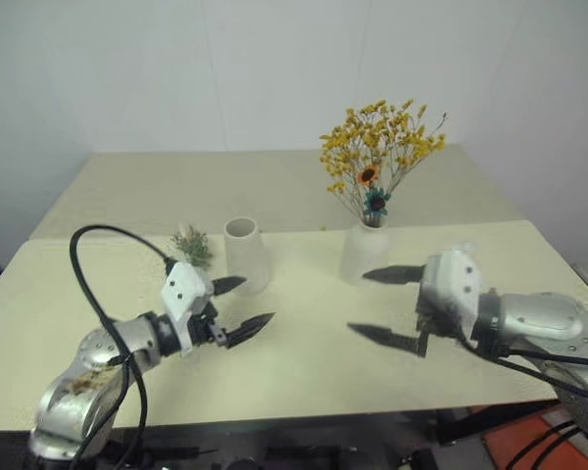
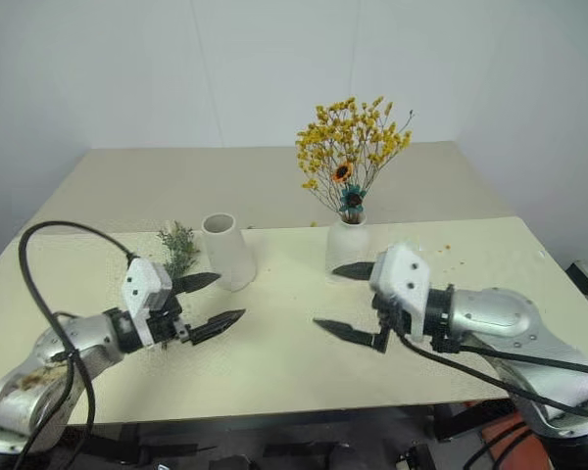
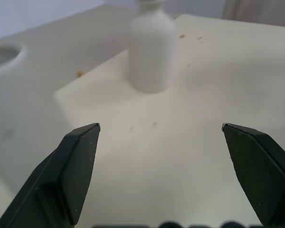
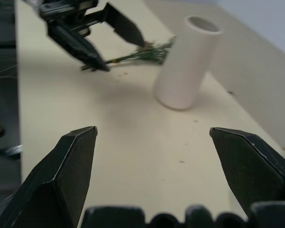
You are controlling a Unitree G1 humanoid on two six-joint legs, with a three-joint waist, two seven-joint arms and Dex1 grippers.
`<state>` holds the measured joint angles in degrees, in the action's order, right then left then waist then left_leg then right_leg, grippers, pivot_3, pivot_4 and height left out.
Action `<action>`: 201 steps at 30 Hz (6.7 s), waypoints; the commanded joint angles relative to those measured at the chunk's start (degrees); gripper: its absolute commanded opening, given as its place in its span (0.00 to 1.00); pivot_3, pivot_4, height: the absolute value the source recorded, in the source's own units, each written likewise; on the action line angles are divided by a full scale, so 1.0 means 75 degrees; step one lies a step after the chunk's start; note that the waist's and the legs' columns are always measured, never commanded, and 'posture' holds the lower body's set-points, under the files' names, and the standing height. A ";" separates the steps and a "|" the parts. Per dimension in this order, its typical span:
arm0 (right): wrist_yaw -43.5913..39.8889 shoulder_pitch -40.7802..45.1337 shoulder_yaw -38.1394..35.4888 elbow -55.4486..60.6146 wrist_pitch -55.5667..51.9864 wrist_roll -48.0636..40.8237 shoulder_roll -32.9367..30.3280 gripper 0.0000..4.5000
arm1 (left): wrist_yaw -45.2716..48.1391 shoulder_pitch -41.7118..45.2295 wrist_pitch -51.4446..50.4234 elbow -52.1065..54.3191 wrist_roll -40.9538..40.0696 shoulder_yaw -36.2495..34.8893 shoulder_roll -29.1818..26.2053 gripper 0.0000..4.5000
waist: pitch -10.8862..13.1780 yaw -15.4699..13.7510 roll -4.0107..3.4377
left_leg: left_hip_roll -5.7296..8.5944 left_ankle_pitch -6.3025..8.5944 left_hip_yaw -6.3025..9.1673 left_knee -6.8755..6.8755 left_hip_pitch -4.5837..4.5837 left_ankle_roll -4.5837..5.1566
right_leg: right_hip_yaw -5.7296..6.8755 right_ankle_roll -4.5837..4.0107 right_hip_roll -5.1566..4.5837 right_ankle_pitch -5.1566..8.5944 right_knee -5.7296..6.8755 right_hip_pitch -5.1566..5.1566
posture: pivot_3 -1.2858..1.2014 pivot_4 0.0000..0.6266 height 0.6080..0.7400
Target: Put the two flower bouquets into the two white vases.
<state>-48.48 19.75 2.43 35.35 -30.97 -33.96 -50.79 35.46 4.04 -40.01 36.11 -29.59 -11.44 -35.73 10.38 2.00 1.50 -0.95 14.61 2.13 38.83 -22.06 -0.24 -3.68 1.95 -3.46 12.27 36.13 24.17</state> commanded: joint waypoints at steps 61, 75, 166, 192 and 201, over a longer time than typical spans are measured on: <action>-0.1463 0.2169 0.1005 -0.1384 -0.0418 0.1094 0.0621 1.00 | -0.5112 0.3913 -0.4997 -0.2468 0.3048 -0.0476 0.2602 0.01 | -0.0003 -0.0141 0.0036 | 0.0011 -0.0001 0.0010 -0.0001 -0.0005 -0.0008 | 0.0007 -0.0012 -0.0004 -0.0023 0.0002 0.0008 | 0.52 0.24 1.00; -0.1059 0.1958 0.0850 -0.1230 -0.0415 0.1185 0.0734 1.00 | -0.5090 0.5115 -0.1003 -0.2846 0.2750 -0.1611 0.2576 0.01 | -0.0003 -0.0152 0.0036 | 0.0012 -0.0001 0.0010 -0.0001 -0.0014 -0.0011 | 0.0007 -0.0009 -0.0009 -0.0027 -0.0002 0.0014 | 0.52 0.24 1.00; 0.1950 0.1190 0.0422 0.0423 -0.1794 0.1439 0.1889 1.00 | 0.5999 0.5022 0.5684 -0.8879 -0.0867 -0.1592 0.1682 0.99 | -0.0004 0.0075 0.0036 | 0.0007 -0.0003 0.0013 0.0010 -0.0027 -0.0008 | 0.0014 -0.0001 -0.0003 -0.0029 -0.0001 0.0016 | 0.52 0.24 1.00; -0.0258 -0.2360 -0.4617 0.0368 -0.1817 0.0284 -0.0663 1.00 | 0.4481 0.0238 0.3347 -0.2700 -0.1382 -0.2018 -0.1448 0.99 | -0.0005 -0.0131 0.0038 | -0.0008 -0.0002 -0.0029 0.0001 0.0008 -0.0009 | 0.0000 0.0003 0.0001 -0.0013 -0.0005 -0.0002 | 0.52 0.24 1.00; -0.1276 -0.3565 -0.6138 0.0136 -0.1668 0.0387 -0.1142 1.00 | 0.4488 0.0576 0.3481 -0.3198 -0.1230 -0.1763 -0.1539 0.99 | -0.0007 -0.0137 0.0041 | -0.0015 -0.0002 -0.0050 0.0002 0.0011 -0.0009 | -0.0013 0.0047 0.0008 0.0015 -0.0007 -0.0005 | 0.52 0.24 1.00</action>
<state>-57.46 -6.71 -40.64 36.15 -44.86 -31.57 -58.58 69.02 7.30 -14.92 11.73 -38.50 -24.45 -46.55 10.33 0.98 1.81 -1.06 14.60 1.74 38.85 -21.98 -0.30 -3.78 2.31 -3.40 12.39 36.08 24.13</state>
